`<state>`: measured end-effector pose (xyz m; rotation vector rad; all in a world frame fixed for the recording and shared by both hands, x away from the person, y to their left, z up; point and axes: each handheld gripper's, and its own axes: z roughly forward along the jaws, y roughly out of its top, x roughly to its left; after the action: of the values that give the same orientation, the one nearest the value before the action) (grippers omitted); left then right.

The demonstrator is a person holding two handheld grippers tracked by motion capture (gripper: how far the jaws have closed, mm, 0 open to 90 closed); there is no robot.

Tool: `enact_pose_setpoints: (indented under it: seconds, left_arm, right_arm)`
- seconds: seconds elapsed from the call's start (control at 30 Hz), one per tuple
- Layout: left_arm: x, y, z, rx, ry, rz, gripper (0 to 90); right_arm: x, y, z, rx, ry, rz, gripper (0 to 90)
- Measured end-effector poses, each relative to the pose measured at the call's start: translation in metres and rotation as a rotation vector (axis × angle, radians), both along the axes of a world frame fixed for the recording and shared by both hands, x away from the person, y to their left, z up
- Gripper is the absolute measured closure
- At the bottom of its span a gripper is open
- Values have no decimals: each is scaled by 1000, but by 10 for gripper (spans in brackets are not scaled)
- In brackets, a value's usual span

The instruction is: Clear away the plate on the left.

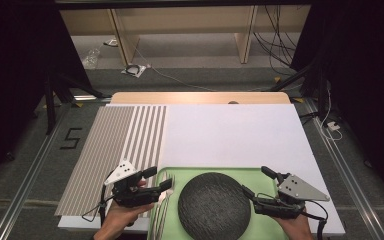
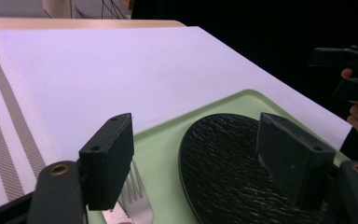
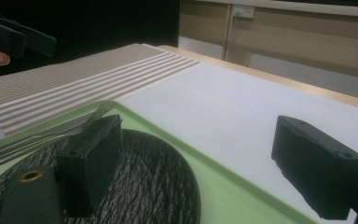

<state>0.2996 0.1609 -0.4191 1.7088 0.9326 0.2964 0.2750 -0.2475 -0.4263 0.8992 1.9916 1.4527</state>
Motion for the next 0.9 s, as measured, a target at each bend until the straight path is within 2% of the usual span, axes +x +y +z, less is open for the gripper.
enact_pose_setpoints:
  seconds: [0.03,0.13,0.43,0.67,0.9]
  left_arm:
    - [0,1,-1,5,-13,0,273]
    - [1,4,-2,-23,-15,-15,265]
    - [1,10,-6,-43,-74,-43,226]
    - [-1,16,-5,-54,-116,-24,210]
    - [-1,20,-3,-58,-128,-5,190]
  right_arm:
    - [0,0,0,4,-1,1,172]
    - [0,0,0,-2,1,-1,172]
    - [0,1,0,6,-6,3,173]
    - [0,1,0,7,-8,4,172]
    - [0,-1,0,23,-2,1,172]
